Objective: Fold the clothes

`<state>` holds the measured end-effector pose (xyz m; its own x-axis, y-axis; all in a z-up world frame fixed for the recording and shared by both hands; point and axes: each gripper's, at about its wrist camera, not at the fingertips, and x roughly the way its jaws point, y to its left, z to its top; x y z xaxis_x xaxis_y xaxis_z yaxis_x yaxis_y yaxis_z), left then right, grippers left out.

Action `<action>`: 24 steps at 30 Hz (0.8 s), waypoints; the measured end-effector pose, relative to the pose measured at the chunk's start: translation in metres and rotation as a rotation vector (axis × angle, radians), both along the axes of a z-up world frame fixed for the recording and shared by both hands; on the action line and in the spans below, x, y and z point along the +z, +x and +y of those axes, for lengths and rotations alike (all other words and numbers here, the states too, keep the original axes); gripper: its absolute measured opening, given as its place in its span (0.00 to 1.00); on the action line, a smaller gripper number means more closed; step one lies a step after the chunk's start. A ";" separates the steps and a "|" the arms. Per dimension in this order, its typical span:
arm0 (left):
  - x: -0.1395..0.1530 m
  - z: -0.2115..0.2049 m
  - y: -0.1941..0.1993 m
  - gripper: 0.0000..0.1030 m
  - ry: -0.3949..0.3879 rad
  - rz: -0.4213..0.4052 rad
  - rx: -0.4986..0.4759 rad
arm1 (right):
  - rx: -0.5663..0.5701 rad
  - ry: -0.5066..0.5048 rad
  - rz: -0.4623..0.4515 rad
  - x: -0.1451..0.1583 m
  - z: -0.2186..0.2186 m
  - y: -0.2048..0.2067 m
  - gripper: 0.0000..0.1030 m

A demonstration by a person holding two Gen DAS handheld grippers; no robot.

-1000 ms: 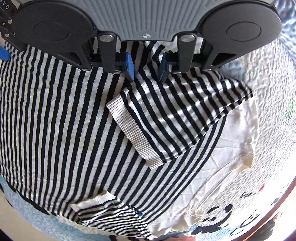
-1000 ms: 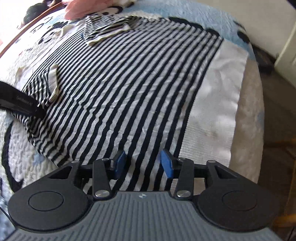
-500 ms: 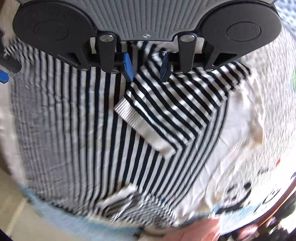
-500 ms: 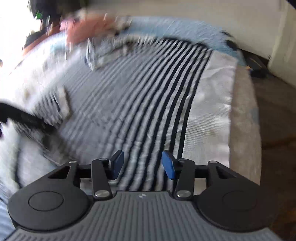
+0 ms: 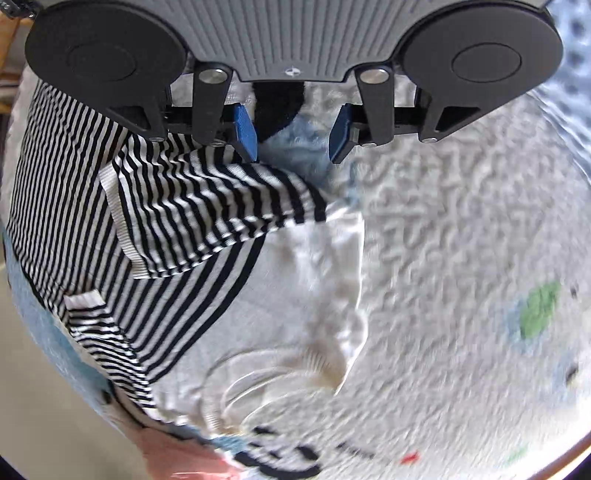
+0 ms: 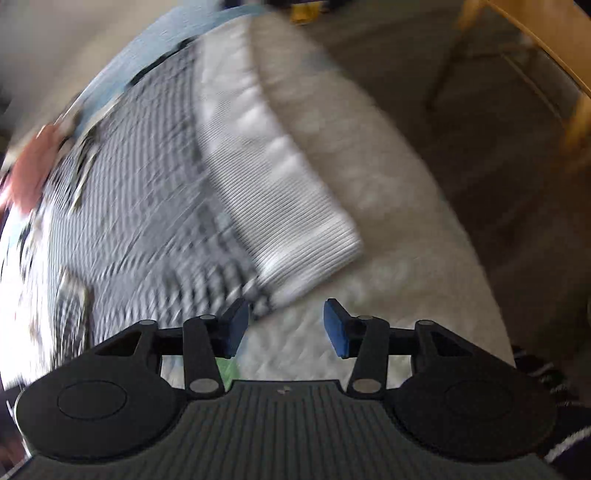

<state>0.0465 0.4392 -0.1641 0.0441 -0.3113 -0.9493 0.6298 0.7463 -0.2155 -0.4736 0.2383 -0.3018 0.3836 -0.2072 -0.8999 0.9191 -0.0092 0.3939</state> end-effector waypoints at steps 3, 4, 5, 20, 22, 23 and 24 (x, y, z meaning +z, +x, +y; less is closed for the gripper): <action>-0.012 0.001 0.007 0.45 -0.033 0.044 0.032 | -0.113 0.051 -0.016 -0.010 -0.010 -0.016 0.41; -0.013 0.002 0.009 0.45 -0.048 0.048 0.038 | -0.131 0.060 -0.026 -0.012 -0.011 -0.018 0.41; -0.015 0.004 0.012 0.45 -0.065 0.057 0.052 | -0.148 0.069 -0.034 -0.014 -0.013 -0.020 0.41; -0.026 0.026 0.041 0.43 -0.263 0.176 0.362 | -0.164 0.061 -0.053 -0.015 -0.021 -0.013 0.40; -0.026 0.023 0.034 0.43 -0.263 0.156 0.347 | -0.170 0.066 -0.053 -0.015 -0.023 -0.014 0.39; -0.026 0.023 0.032 0.43 -0.266 0.151 0.354 | -0.184 0.076 -0.057 -0.015 -0.023 -0.015 0.38; -0.027 0.022 0.030 0.43 -0.270 0.148 0.366 | -0.194 0.082 -0.060 -0.015 -0.024 -0.016 0.38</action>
